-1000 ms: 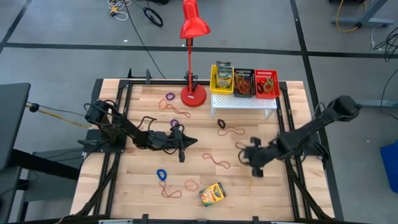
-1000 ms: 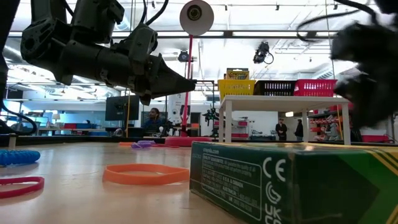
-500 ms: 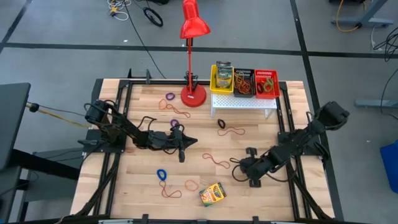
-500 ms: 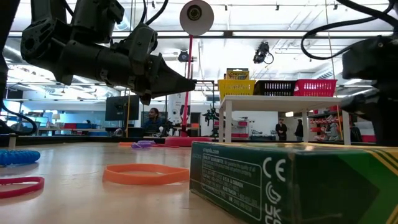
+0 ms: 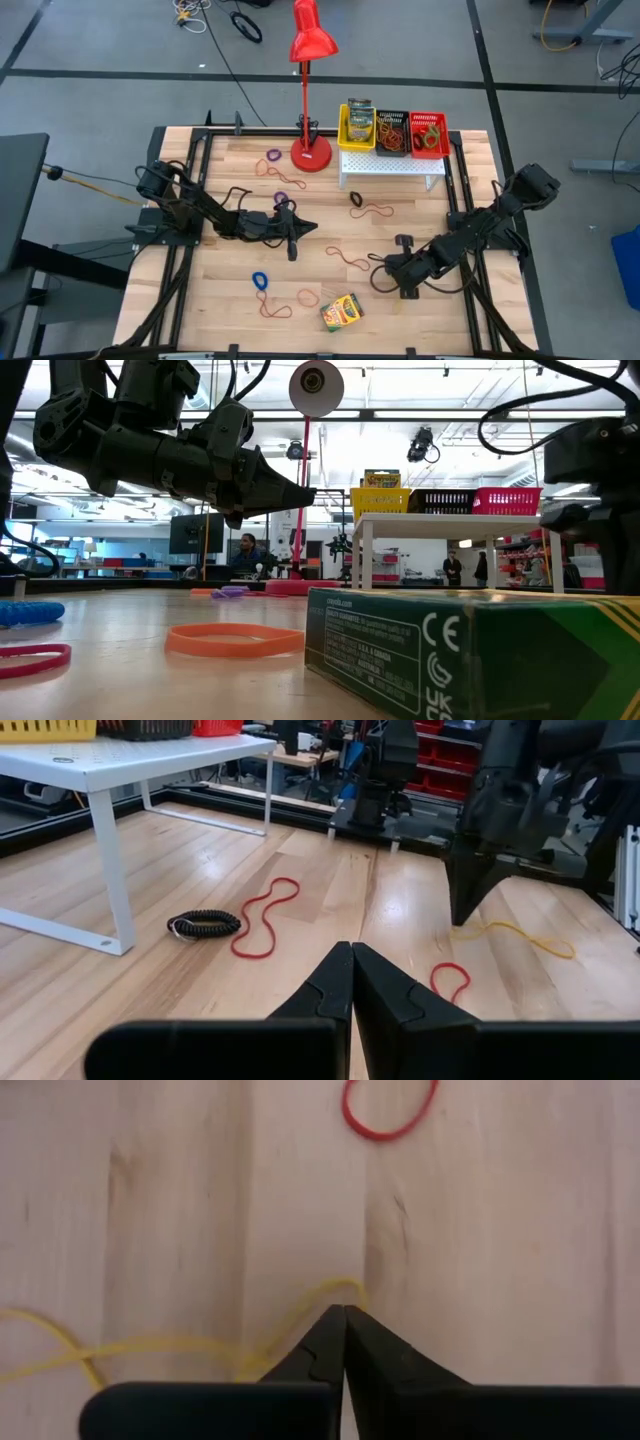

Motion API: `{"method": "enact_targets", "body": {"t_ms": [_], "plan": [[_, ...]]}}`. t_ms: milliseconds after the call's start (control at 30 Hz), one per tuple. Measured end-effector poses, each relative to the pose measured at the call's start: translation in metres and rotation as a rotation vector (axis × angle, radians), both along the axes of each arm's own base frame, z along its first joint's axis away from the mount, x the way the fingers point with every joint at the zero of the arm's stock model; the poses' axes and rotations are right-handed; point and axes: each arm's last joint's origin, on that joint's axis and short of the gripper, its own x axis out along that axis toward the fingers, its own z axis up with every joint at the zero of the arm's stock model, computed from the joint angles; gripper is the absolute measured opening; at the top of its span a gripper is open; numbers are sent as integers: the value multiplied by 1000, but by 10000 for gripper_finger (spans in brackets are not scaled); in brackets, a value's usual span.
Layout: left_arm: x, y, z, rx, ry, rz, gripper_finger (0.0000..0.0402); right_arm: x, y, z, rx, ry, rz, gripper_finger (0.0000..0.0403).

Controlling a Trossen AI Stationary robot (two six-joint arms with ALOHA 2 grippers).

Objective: Pick & Place Office Desk Supplies
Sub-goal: Put the yellow rubber band into the black bin on the shelf

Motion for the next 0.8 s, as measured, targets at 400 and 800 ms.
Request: {"method": "enact_targets", "body": {"t_ms": [400,800], "plan": [[0,0,0,0,1,0,10,8,1,18,8,70,-49,82],[0,0,0,0,-1,0,10,17,-3,-2,-34,157,2,114]]}}
